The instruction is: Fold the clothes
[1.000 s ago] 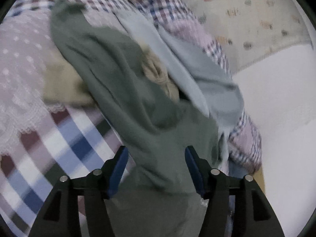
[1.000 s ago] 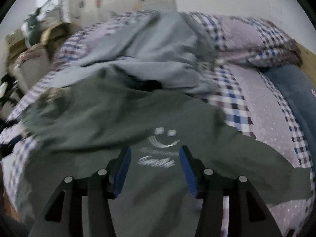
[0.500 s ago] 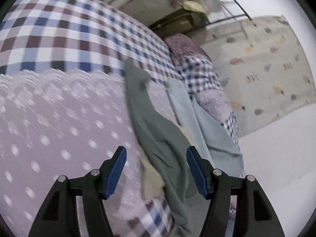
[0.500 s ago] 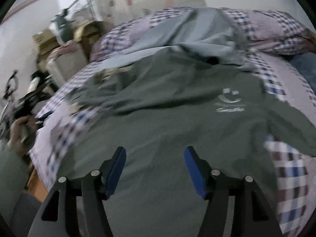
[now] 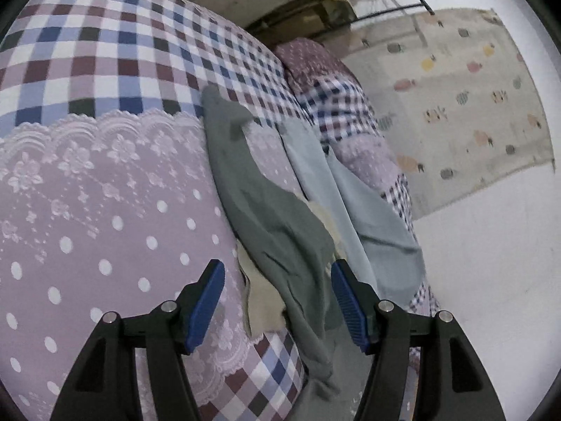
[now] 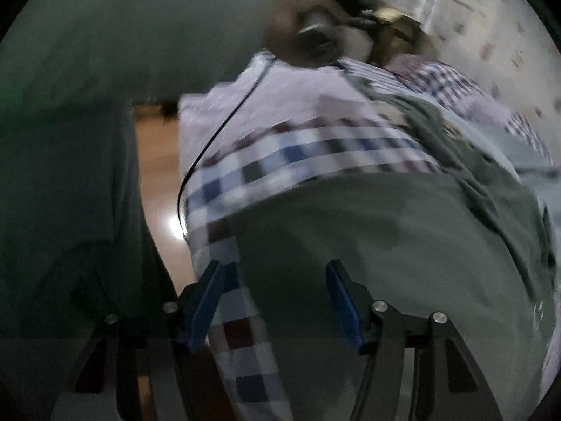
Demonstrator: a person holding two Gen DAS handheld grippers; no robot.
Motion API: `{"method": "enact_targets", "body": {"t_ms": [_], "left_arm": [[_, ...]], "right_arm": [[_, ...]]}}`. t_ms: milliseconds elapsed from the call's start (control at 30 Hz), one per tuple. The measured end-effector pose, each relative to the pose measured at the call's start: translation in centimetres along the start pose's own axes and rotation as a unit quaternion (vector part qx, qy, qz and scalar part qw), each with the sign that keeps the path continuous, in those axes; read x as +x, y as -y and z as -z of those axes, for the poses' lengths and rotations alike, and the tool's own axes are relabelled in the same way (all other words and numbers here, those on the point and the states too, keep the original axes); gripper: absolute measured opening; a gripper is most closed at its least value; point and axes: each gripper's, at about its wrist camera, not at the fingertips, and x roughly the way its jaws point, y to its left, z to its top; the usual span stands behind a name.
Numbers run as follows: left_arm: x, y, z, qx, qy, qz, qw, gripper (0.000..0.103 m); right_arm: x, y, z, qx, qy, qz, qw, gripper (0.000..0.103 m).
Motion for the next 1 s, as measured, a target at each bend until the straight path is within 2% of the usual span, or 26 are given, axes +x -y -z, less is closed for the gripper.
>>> {"method": "enact_targets", "body": {"t_ms": [100, 200, 233, 267, 333, 400, 533, 667, 767, 800, 867, 900, 1000], "left_arm": [[-0.2, -0.1, -0.3, 0.004, -0.006, 0.006, 1.0, 0.067], [-0.8, -0.4, -0.7, 0.013, -0.004, 0.008, 0.9999, 0.067], [-1.0, -0.5, -0.8, 0.014, -0.002, 0.008, 0.9999, 0.067], [-1.2, -0.7, -1.0, 0.015, 0.0, 0.01, 0.9998, 0.067], [-1.8, -0.9, -1.4, 0.017, 0.009, 0.009, 0.9998, 0.067], [-2.2, -1.2, -1.8, 0.02, 0.017, 0.006, 0.9996, 0.067], [-2.9, -2.0, -2.6, 0.022, 0.028, -0.003, 0.9994, 0.067], [-2.5, -2.5, -3.3, 0.034, 0.033, -0.012, 0.9988, 0.067], [-1.7, -3.3, -4.5, 0.029, 0.037, -0.003, 0.9989, 0.067], [-1.4, -3.6, -5.1, 0.025, 0.037, 0.002, 0.999, 0.067], [-0.4, -4.2, -6.2, 0.013, 0.029, 0.015, 0.9994, 0.067], [0.2, -4.5, -6.8, 0.004, 0.018, 0.025, 0.9995, 0.068], [2.3, -4.5, -7.8, 0.003, 0.001, 0.02, 0.9998, 0.068]], "right_arm": [[1.3, -1.4, 0.3, -0.043, -0.009, 0.005, 0.999, 0.061], [2.8, -2.3, 0.5, -0.075, -0.02, 0.037, 0.996, 0.054], [3.3, -2.5, 0.5, -0.082, -0.024, 0.048, 0.995, 0.044], [3.8, -2.6, 0.6, -0.091, -0.031, 0.06, 0.994, 0.03], [4.5, -2.5, 0.8, -0.104, -0.04, 0.079, 0.991, 0.011], [3.9, -2.0, 0.6, -0.091, -0.034, 0.07, 0.993, 0.004], [1.8, -1.7, -0.4, -0.074, -0.013, 0.026, 0.997, 0.003], [2.2, -0.7, -0.3, -0.048, -0.031, -0.019, 0.998, 0.004], [1.8, 0.6, -0.4, -0.016, -0.037, -0.047, 0.998, 0.009], [1.6, 1.0, -0.4, -0.001, -0.038, -0.055, 0.998, 0.013], [0.8, 1.8, -0.6, 0.029, -0.028, -0.089, 0.995, 0.033], [0.2, 2.2, -0.7, 0.044, -0.016, -0.109, 0.993, 0.04], [-1.5, 4.1, -1.1, 0.098, 0.024, -0.15, 0.983, 0.046]]}}
